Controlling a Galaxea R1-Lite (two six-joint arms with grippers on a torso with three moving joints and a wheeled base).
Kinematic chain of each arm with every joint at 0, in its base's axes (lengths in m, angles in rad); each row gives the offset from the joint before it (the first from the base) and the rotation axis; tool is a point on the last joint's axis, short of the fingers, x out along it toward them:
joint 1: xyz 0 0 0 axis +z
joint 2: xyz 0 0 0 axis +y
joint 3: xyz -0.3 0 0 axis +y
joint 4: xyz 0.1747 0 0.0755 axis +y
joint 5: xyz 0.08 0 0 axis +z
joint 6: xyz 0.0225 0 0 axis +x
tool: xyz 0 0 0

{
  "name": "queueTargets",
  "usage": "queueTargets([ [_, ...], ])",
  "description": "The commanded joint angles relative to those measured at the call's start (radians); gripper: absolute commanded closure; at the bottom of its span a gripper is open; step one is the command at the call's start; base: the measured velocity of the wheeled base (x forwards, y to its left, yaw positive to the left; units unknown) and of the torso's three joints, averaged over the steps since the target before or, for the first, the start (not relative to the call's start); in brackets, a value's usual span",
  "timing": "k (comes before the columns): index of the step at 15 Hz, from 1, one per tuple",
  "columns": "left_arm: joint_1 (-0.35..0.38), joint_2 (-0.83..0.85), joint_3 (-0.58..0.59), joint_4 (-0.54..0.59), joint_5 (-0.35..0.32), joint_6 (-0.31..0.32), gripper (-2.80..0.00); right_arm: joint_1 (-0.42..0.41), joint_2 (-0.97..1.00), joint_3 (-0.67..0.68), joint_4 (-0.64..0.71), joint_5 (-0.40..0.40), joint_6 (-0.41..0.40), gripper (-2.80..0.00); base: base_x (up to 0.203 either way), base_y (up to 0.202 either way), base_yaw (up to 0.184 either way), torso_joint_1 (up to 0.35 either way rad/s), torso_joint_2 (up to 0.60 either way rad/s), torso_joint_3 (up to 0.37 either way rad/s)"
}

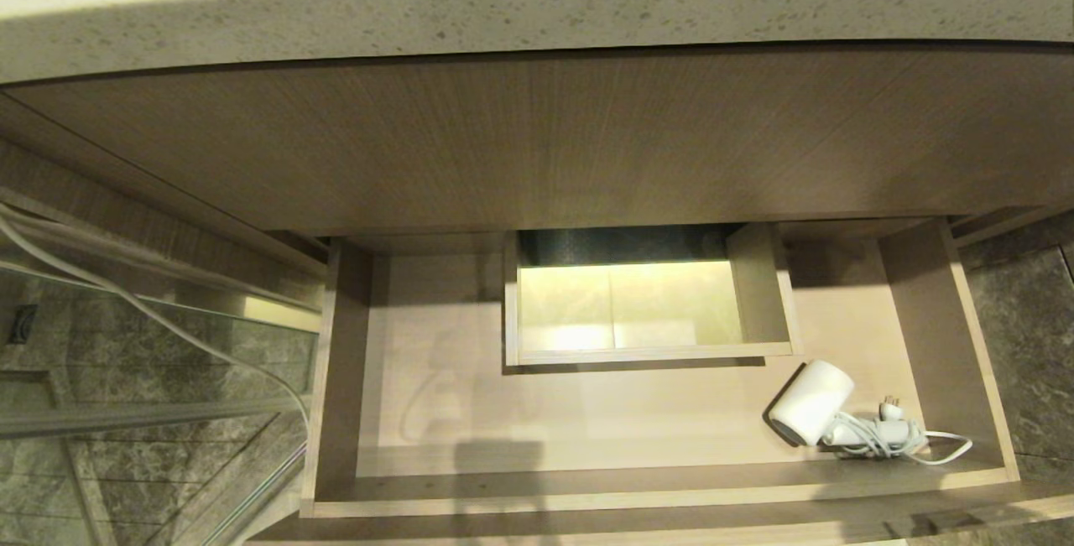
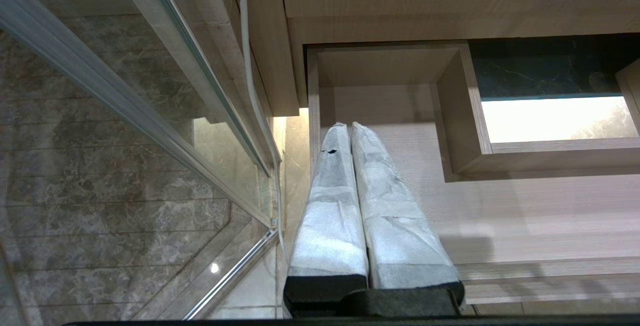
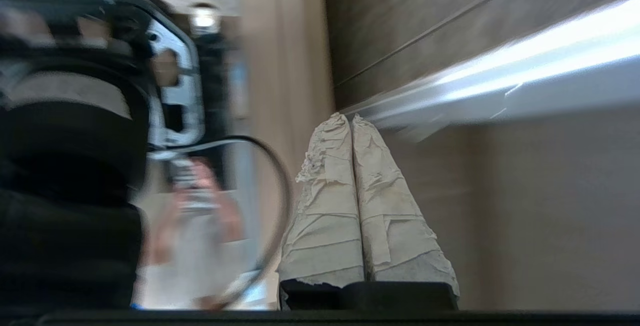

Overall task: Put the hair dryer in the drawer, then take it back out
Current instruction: Close the drawer

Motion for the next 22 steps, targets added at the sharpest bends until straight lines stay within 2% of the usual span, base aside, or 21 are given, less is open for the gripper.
queueTargets([
  [1, 0.0, 0.0, 0.04, -0.002, 0.0, -0.001, 0.0, -0.019, 0.047, 0.024, -0.003, -0.006, 0.083, 0.0, 0.0, 0.0, 0.0, 0.0, 0.0, 0.0],
  [3, 0.0, 0.0, 0.04, -0.002, 0.0, 0.001, 0.0, -0.02, 0.102, 0.018, -0.005, -0.006, 0.161, 0.0, 0.0, 0.0, 0.0, 0.0, 0.0, 0.0],
  [6, 0.0, 0.0, 0.04, -0.002, 0.0, -0.001, 0.0, -0.02, 0.2, 0.017, -0.053, -0.002, 0.196, 0.0, 0.0, 0.0, 0.0, 0.0, 0.0, 0.0],
  [11, 0.0, 0.0, 0.04, -0.002, 0.0, -0.001, 0.0, -0.022, 0.42, -0.027, -0.247, -0.001, 0.196, 0.0, 0.0, 0.0, 0.0, 0.0, 0.0, 0.0],
  [17, 0.0, 0.0, 0.04, -0.002, 0.0, -0.001, 0.0, -0.083, 0.649, -0.114, -0.328, -0.004, 0.199, 0.0, 0.0, 0.0, 0.0, 0.0, 0.0, 0.0],
  [22, 0.0, 0.0, 0.04, -0.002, 0.0, -0.001, 0.0, -0.107, 0.726, -0.174, -0.365, -0.006, 0.198, 0.0, 0.0, 0.0, 0.0, 0.0, 0.0, 0.0],
])
